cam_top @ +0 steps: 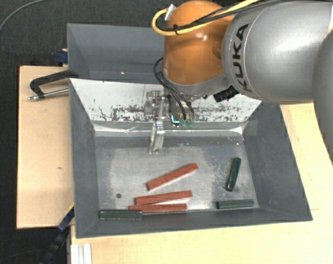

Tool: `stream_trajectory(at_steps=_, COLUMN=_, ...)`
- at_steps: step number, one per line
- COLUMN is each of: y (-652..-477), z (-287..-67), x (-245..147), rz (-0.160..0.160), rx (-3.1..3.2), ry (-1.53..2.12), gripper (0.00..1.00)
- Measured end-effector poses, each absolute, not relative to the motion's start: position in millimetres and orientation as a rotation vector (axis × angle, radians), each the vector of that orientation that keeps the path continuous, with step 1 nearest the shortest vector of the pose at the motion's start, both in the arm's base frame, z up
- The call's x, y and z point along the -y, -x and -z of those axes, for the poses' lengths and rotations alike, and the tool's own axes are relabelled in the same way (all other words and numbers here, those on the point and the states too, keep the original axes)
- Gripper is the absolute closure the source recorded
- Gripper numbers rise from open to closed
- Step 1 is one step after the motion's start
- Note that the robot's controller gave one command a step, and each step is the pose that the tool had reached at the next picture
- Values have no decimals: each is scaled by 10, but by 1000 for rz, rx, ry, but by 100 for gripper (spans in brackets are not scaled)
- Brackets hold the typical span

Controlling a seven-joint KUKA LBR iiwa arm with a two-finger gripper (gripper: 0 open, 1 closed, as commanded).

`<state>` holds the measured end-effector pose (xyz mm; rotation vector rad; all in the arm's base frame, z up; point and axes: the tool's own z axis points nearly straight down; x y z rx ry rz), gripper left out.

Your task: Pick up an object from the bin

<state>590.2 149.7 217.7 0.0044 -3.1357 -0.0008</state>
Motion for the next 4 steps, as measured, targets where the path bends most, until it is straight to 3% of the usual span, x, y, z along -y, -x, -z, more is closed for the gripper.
stream_trajectory(at_steps=1, y=-5306, z=-732, x=-1075, rz=-2, rx=3118, ry=312, gripper=0)
stream_trajectory(at_steps=2, y=-5338, z=-776, x=-1083, rz=4, rx=3127, ry=312, gripper=100)
stream_trajectory(at_steps=3, y=-5337, z=-774, x=-1081, rz=4, rx=3127, ry=313, gripper=0)
stream_trajectory(at_steps=4, y=-5208, z=-712, x=-643, rz=0, rx=3117, ry=-419, gripper=0)
